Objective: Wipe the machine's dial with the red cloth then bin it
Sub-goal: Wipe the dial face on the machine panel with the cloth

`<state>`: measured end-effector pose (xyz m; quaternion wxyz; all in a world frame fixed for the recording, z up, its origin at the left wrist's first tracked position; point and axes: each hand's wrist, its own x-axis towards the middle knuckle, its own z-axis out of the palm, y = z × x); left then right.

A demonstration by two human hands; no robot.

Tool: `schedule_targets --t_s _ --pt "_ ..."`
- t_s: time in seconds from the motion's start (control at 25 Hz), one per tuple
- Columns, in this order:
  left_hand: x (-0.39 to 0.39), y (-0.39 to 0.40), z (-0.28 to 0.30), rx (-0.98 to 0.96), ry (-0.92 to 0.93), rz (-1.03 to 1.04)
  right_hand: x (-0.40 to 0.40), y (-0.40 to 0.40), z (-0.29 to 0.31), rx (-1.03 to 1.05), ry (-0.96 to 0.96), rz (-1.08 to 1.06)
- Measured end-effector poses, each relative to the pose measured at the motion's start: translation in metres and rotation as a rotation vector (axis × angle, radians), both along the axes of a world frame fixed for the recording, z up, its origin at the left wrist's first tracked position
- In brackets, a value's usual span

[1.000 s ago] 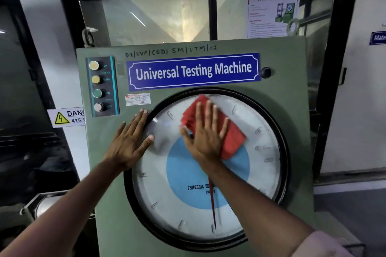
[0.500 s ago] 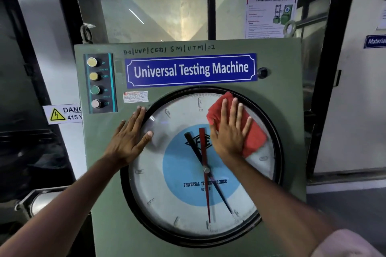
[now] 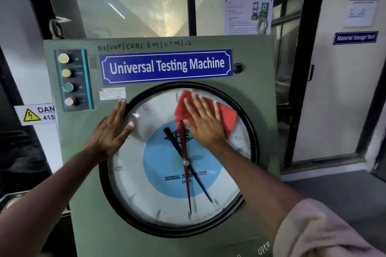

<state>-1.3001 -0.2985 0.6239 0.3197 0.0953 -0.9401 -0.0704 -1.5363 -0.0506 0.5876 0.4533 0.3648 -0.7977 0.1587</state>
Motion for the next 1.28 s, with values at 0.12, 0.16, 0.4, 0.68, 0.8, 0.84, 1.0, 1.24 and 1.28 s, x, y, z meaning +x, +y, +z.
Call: schedule_targets --t_s 0.12,0.16,0.4,0.68,0.8,0.84,1.0,1.24,1.28 --pt "-0.008 0.007 0.001 0.040 0.039 0.006 -0.005 0.040 -0.045 -0.231 -0.268 -0.155" --pt "-0.011 0.008 -0.001 0.057 0.056 0.009 0.004 0.046 -0.069 -0.300 -0.357 -0.207" --pt "-0.018 0.003 -0.004 0.090 0.084 -0.013 0.038 0.035 -0.125 -0.418 -0.570 -0.252" --pt "-0.005 0.005 0.009 0.090 0.015 -0.050 0.028 -0.035 0.002 -0.362 -0.246 -0.115" --pt "-0.001 0.007 0.010 0.046 -0.016 -0.008 0.053 -0.082 0.011 -0.183 -0.055 0.062" --pt "0.000 0.008 0.010 0.020 -0.031 0.009 0.057 -0.091 0.009 -0.102 0.011 0.113" --pt "0.001 0.009 0.012 -0.079 -0.058 0.037 0.031 -0.069 0.018 0.056 0.183 0.207" --pt "-0.026 0.017 0.036 -0.152 -0.101 0.066 0.006 -0.005 -0.066 -0.335 -0.128 -0.093" --pt "-0.037 0.022 0.042 -0.166 -0.100 0.053 0.011 0.002 -0.092 -0.385 -0.186 -0.136"
